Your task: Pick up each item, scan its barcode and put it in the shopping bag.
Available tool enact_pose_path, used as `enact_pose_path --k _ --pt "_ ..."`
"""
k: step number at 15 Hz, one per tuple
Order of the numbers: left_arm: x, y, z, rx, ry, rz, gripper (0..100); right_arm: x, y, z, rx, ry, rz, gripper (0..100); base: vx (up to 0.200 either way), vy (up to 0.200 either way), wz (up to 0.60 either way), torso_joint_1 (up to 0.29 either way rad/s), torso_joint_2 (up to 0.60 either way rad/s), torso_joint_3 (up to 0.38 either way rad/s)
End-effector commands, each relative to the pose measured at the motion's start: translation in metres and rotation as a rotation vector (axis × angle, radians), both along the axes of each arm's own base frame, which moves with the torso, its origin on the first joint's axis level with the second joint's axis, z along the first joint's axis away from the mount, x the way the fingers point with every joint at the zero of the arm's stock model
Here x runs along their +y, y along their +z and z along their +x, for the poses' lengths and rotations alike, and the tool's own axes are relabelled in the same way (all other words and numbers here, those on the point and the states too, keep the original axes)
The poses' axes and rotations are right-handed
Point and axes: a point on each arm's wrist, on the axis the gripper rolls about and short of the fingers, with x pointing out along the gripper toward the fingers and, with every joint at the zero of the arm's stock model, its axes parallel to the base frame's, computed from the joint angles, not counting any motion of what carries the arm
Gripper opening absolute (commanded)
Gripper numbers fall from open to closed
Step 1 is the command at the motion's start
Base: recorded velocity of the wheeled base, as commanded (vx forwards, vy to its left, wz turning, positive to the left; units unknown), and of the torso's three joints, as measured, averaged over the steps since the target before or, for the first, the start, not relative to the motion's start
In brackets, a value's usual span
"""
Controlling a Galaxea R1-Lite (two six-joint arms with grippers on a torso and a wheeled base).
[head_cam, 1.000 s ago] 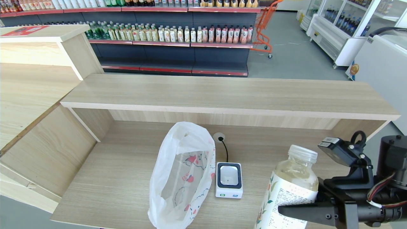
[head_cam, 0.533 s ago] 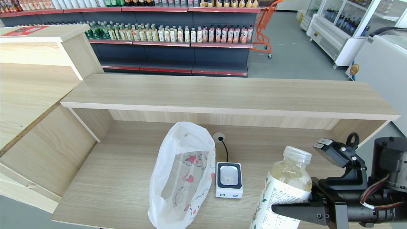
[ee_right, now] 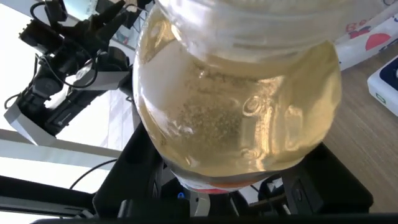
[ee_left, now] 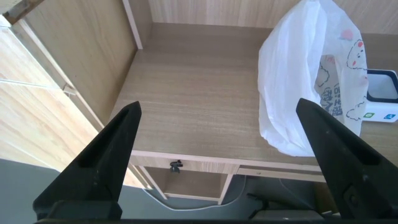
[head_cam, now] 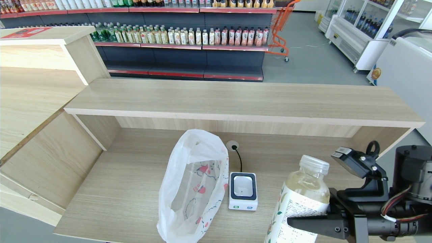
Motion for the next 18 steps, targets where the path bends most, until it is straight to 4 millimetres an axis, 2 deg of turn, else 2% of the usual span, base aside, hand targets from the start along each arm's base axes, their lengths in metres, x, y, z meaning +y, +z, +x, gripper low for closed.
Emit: enact_pose_path --k 1,3,5,7,9,10,16,18 --pt "0.000 0.000 0.000 0.000 0.000 0.000 100 0.000 -0.001 0.000 0.001 0.000 -0.001 0 0.000 0.000 0.00 0.000 0.00 0.000" --pt "0.000 0.000 0.000 0.000 0.000 0.000 100 -0.002 -0.002 0.001 -0.049 -0.004 -0.015 0 0.000 0.000 0.00 0.000 0.00 0.000" --pt "0.000 0.000 0.000 0.000 0.000 0.000 100 -0.016 -0.006 0.011 -0.166 -0.061 -0.060 0 0.000 0.000 0.00 0.000 0.00 0.000" --pt "0.000 0.000 0.000 0.000 0.000 0.000 100 -0.028 -0.014 0.020 -0.294 -0.143 -0.155 0 0.000 0.000 0.00 0.000 0.00 0.000" --pt "0.000 0.000 0.000 0.000 0.000 0.000 100 -0.039 -0.027 0.038 -0.491 -0.262 -0.370 0 0.000 0.000 0.00 0.000 0.00 0.000" --pt "0.000 0.000 0.000 0.000 0.000 0.000 100 -0.044 -0.029 0.043 -0.543 -0.278 -0.415 0 0.000 0.000 0.00 0.000 0.00 0.000" --pt "0.000 0.000 0.000 0.000 0.000 0.000 100 -0.042 -0.033 0.074 -0.938 -0.330 -0.504 0 0.000 0.000 0.00 0.000 0.00 0.000" --pt "0.000 0.000 0.000 0.000 0.002 0.000 100 -0.043 -0.032 0.075 -0.985 -0.347 -0.503 0 0.000 0.000 0.00 0.000 0.00 0.000"
